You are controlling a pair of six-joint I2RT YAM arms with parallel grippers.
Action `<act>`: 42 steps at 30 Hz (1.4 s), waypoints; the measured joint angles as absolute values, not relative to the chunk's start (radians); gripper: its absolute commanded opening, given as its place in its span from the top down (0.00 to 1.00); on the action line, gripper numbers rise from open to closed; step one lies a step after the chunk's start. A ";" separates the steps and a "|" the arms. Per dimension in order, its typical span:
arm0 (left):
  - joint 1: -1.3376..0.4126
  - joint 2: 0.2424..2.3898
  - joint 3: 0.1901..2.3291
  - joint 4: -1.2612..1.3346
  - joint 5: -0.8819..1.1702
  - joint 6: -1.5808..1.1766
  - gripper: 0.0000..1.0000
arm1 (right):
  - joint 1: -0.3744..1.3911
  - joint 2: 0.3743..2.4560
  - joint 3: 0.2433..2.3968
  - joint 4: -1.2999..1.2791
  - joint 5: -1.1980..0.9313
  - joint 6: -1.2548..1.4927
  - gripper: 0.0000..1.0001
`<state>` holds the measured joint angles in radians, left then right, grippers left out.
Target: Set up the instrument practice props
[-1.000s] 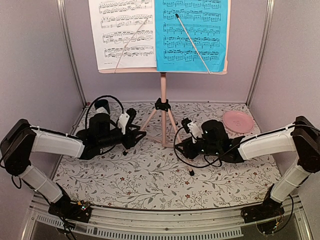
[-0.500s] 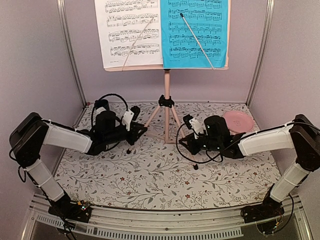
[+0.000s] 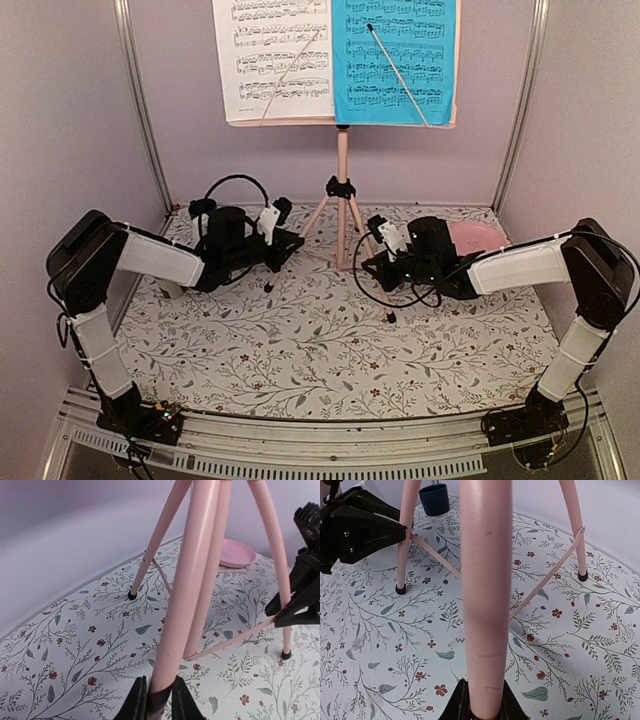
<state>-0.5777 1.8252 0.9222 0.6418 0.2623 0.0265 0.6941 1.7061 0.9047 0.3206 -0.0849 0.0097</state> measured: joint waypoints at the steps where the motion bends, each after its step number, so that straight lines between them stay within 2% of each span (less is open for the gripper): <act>1: -0.575 1.842 0.945 0.637 0.263 0.027 0.91 | 0.686 1.715 0.914 0.319 -0.084 0.005 0.96; 8: -0.559 1.915 1.047 0.610 0.271 0.026 0.93 | 0.640 1.757 0.970 0.302 -0.097 -0.036 0.96; 11: -0.549 1.935 1.079 0.598 0.281 0.023 0.90 | 0.618 1.778 0.996 0.297 -0.119 -0.052 0.96; 14: -0.543 1.943 1.098 0.580 0.286 0.018 0.80 | 0.604 1.795 1.021 0.292 -0.140 -0.065 0.95; 18: -0.538 1.937 1.098 0.566 0.285 -0.015 0.62 | 0.599 1.807 1.041 0.280 -0.156 -0.075 0.94; 22: -0.524 1.867 1.055 0.540 0.276 -0.038 0.48 | 0.594 1.811 1.042 0.276 -0.157 -0.074 0.91; 24: -0.515 1.805 1.021 0.522 0.271 -0.046 0.43 | 0.591 1.811 1.042 0.276 -0.158 -0.074 0.80; 26: -0.506 1.743 0.992 0.502 0.264 -0.056 0.38 | 0.591 1.811 1.042 0.276 -0.159 -0.075 0.62; 29: -0.496 1.640 0.942 0.465 0.231 -0.078 0.34 | 0.582 1.810 1.042 0.287 -0.136 -0.081 0.39; 32: -0.477 1.516 0.883 0.409 0.176 -0.117 0.31 | 0.569 1.804 1.042 0.293 -0.126 -0.073 0.25; 33: -0.471 1.483 0.869 0.391 0.159 -0.127 0.28 | 0.568 1.799 1.042 0.293 -0.122 -0.069 0.22; 35: -0.454 1.399 0.833 0.352 0.119 -0.150 0.16 | 0.565 1.785 1.041 0.292 -0.115 -0.063 0.07; 37: -0.432 1.318 0.804 0.299 0.098 -0.171 0.08 | 0.563 1.755 1.040 0.290 -0.109 -0.062 0.00; 38: -0.421 1.290 0.801 0.271 0.093 -0.172 0.03 | 0.563 1.743 1.040 0.289 -0.110 -0.055 0.01; 42: -0.315 1.201 0.813 0.156 0.106 -0.204 0.01 | 0.564 1.682 1.040 0.284 -0.112 -0.046 0.01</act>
<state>-0.3149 1.2015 0.8131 0.1558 0.1059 -0.2039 0.5636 1.6817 1.0401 0.2840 -0.1123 -0.0460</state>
